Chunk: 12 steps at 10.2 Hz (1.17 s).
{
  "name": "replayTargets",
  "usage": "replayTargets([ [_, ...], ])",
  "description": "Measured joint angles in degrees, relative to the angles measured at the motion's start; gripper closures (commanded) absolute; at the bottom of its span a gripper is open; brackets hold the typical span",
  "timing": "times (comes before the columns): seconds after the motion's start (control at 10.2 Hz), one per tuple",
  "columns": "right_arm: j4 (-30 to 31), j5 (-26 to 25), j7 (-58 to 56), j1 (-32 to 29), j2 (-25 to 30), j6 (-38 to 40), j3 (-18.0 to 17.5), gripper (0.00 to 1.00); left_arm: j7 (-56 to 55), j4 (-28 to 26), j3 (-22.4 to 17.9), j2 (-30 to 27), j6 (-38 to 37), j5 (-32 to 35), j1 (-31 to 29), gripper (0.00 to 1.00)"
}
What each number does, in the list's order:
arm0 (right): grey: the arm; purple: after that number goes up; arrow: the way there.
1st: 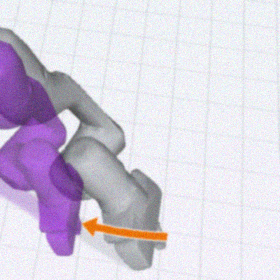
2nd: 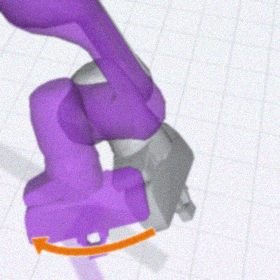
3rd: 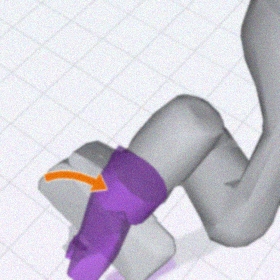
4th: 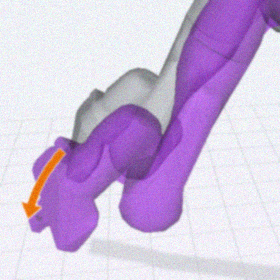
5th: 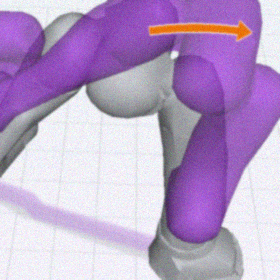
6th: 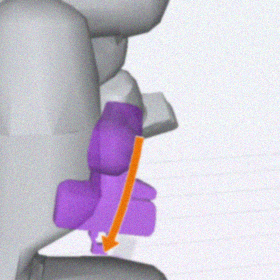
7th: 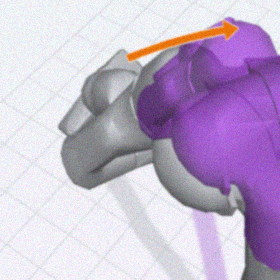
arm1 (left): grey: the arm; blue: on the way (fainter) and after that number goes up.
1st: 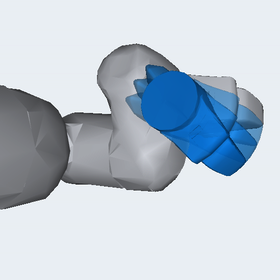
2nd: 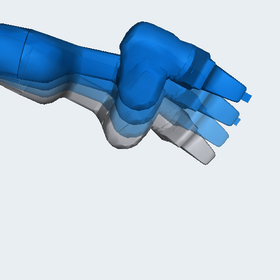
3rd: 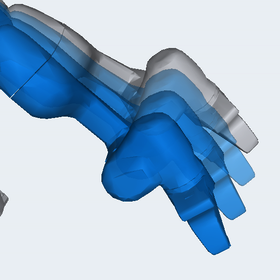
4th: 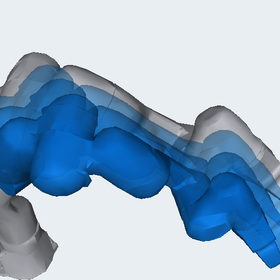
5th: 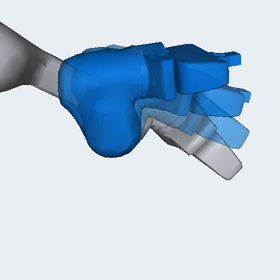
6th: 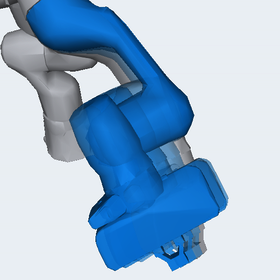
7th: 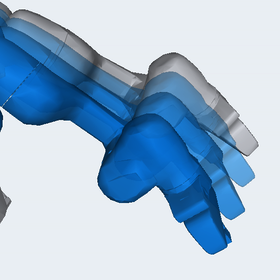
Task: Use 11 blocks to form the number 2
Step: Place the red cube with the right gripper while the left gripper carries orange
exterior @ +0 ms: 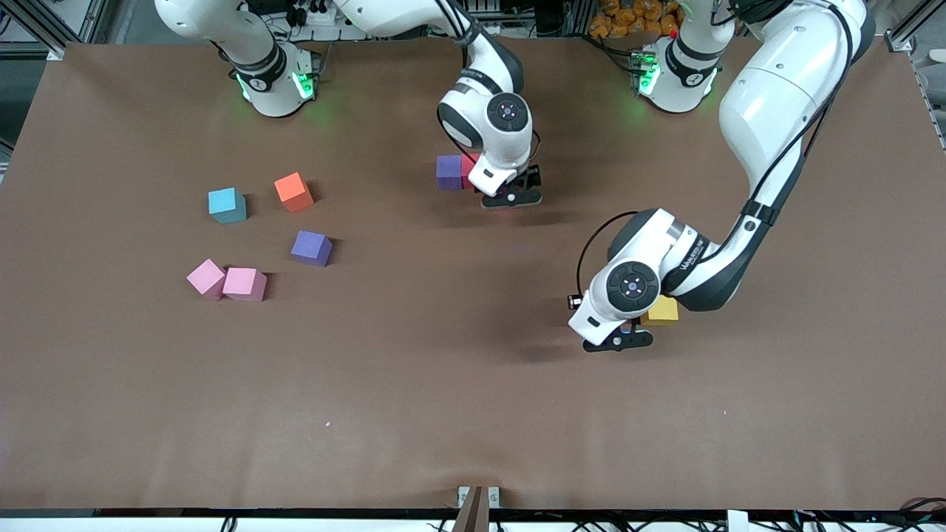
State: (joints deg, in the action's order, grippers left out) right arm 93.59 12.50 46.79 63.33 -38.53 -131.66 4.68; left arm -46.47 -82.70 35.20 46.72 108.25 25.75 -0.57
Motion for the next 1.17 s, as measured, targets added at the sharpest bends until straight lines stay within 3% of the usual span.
replayTargets([
  [0.29,-0.2,-0.2,-1.5,-1.4,4.0,2.8,1.1,0.0,-2.4,0.0,0.6,0.0,0.0,0.0,0.0,0.87],
  [0.59,0.4,-0.4,-15.8,-8.6,7.5,11.0,1.5,0.0,-4.7,-0.1,0.8,-0.1,0.0,0.0,-0.1,0.87],
  [1.17,12.8,-8.1,-44.1,-23.6,15.5,11.9,1.9,0.0,-11.8,-0.5,2.5,-0.1,0.0,-0.5,0.2,0.87],
])
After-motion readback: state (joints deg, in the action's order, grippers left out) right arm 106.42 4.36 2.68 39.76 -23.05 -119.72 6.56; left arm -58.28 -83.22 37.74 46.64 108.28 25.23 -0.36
